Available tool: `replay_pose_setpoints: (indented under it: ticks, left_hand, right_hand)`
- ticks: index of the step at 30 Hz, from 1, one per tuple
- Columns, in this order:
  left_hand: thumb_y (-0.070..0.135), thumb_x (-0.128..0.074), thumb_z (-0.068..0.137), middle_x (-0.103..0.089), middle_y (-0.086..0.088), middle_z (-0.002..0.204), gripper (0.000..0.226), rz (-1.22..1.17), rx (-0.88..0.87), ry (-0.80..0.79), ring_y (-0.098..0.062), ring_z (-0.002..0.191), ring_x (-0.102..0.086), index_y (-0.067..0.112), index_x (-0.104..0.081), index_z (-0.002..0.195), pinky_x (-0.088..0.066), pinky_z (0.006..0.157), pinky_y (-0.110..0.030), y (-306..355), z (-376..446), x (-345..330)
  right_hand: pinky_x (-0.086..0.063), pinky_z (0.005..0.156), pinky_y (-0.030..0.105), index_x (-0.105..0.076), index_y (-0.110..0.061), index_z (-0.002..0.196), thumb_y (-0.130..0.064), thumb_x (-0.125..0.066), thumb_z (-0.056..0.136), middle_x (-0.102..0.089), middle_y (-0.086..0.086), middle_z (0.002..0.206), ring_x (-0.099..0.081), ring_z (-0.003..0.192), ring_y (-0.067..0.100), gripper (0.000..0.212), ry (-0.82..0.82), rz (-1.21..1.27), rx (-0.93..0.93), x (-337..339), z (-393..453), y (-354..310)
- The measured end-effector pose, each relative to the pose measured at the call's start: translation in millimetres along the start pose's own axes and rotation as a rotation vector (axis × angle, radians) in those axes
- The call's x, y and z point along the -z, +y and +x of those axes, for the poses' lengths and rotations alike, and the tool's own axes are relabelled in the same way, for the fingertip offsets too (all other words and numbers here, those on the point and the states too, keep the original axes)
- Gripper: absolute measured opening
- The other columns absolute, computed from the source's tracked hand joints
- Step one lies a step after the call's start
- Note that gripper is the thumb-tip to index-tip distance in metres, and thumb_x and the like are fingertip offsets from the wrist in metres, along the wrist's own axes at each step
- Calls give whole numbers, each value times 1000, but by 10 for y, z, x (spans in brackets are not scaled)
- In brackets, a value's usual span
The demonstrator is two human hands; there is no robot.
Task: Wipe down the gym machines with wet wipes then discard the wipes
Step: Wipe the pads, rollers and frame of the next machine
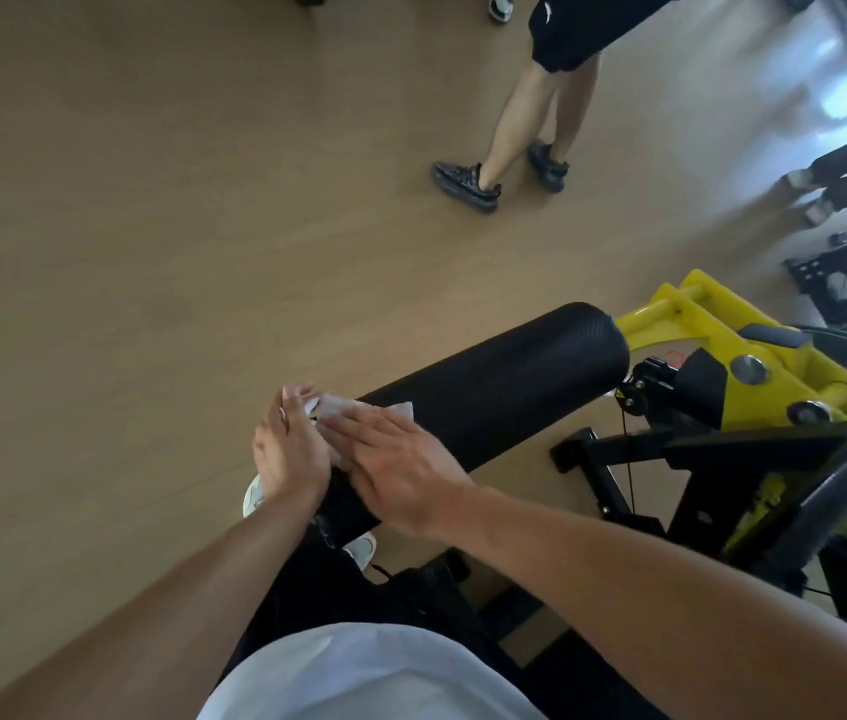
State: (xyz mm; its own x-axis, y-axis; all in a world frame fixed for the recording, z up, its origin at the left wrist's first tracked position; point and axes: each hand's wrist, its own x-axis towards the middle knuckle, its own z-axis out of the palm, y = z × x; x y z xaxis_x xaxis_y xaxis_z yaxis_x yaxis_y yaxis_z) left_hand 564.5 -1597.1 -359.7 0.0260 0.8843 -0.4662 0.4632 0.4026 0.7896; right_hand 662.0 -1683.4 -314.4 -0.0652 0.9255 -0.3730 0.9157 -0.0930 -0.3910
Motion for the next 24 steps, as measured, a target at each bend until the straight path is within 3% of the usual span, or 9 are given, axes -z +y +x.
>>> replay_pose_setpoints:
  ticks: [4, 8, 11, 14, 17, 19, 21, 23, 24]
  left_hand:
    - [33, -24, 107, -73, 20, 99, 41, -17, -8, -51, -21, 97, -63, 29, -65, 104, -47, 88, -41, -45, -9, 11]
    - [34, -25, 107, -69, 27, 86, 41, -16, -17, -29, -25, 88, -63, 30, -65, 102, -48, 81, -41, -39, -22, -11]
    - [32, -25, 108, -68, 25, 84, 41, -13, -8, -7, -20, 91, -62, 26, -66, 104, -47, 85, -40, -25, -30, -15]
    - [29, -27, 108, -70, 20, 88, 40, -17, -33, 0, -21, 98, -63, 23, -67, 105, -45, 87, -37, 15, -36, 0]
    - [33, -24, 105, -67, -2, 125, 48, 62, -4, -63, -30, 122, -56, 13, -64, 126, -37, 94, -35, -27, -65, 18]
    - [46, -10, 88, -47, -12, 150, 79, 198, -81, -108, -32, 139, -42, 7, -48, 146, -30, 110, -40, -75, -62, 49]
    - [48, -13, 91, -56, -12, 143, 76, 183, -96, -44, -32, 133, -49, 7, -57, 138, -34, 103, -38, -68, -47, 40]
    - [30, -29, 106, -73, -2, 112, 44, 48, -39, 35, -28, 112, -62, 14, -70, 112, -38, 85, -30, -10, -54, -8]
    - [24, -31, 108, -74, 6, 101, 40, 12, -30, 42, -25, 104, -63, 18, -71, 105, -37, 82, -29, 32, -60, -16]
  right_hand:
    - [-42, 114, 41, -52, -26, 140, -39, -27, 109, -55, -3, 143, -50, 133, 15, 42, 167, -52, -431, 389, -31, 1070]
    - [-33, 118, 41, -52, -22, 140, -35, -28, 109, -53, 2, 144, -44, 139, 18, 42, 226, -43, -687, 657, -212, 1810]
    - [-31, 120, 40, -55, -21, 138, -35, -32, 108, -55, 3, 142, -43, 139, 18, 40, 213, 1, -636, 551, -89, 1470]
    - [-38, 115, 39, -58, -23, 131, -32, -40, 107, -60, -1, 133, -51, 130, 14, 31, 185, 74, -397, 248, 49, 626]
    - [-25, 121, 33, -57, -25, 137, -32, -33, 105, -58, -7, 142, -42, 139, 9, 41, 160, 98, -204, -62, 191, -34]
    - [-18, 123, 29, -58, -24, 140, -34, -27, 103, -56, -9, 147, -39, 143, 6, 48, 211, 89, -204, -170, 220, -136]
    - [-25, 121, 30, -60, -24, 138, -34, -31, 104, -60, -9, 142, -45, 139, 7, 46, 245, 36, -173, -124, 193, -72]
    - [-39, 114, 35, -59, -27, 132, -38, -31, 106, -65, -7, 130, -54, 127, 10, 40, 213, -19, -155, 12, 165, 91]
    - [-45, 108, 37, -58, -28, 126, -41, -28, 107, -65, -6, 120, -58, 117, 12, 37, 191, -21, -194, 121, 159, 213]
